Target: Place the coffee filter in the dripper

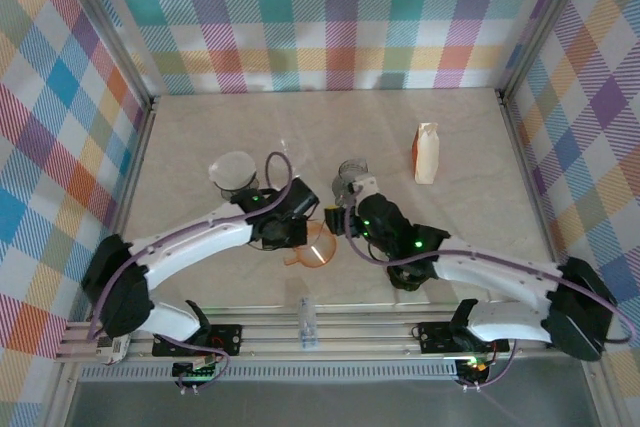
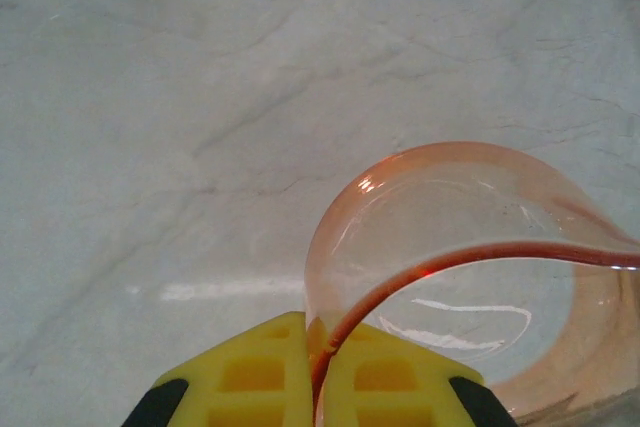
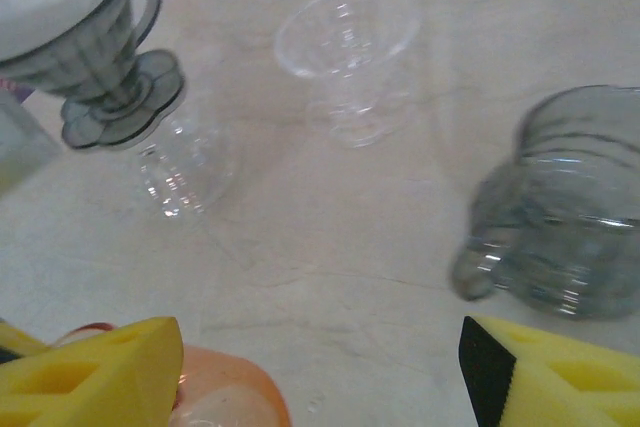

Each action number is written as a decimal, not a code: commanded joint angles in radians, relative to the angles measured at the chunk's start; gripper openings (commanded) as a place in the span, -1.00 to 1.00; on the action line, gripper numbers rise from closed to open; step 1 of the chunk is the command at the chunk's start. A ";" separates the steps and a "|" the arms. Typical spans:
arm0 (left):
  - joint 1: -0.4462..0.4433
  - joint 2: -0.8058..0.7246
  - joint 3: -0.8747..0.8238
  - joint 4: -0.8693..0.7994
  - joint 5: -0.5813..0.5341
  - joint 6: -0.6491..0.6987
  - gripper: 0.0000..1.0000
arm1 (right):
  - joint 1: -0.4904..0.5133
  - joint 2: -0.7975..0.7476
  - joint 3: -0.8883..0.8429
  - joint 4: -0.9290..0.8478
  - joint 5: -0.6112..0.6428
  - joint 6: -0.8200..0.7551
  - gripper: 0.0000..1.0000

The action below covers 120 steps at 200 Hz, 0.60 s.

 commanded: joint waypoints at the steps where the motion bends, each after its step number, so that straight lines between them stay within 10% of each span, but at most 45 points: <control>1: -0.022 0.063 0.056 0.011 -0.046 0.044 -1.00 | -0.011 -0.092 -0.052 -0.188 0.111 0.056 0.51; 120: -0.089 0.240 0.165 -0.055 -0.129 0.123 -0.80 | -0.040 -0.178 0.007 -0.531 0.154 0.223 0.54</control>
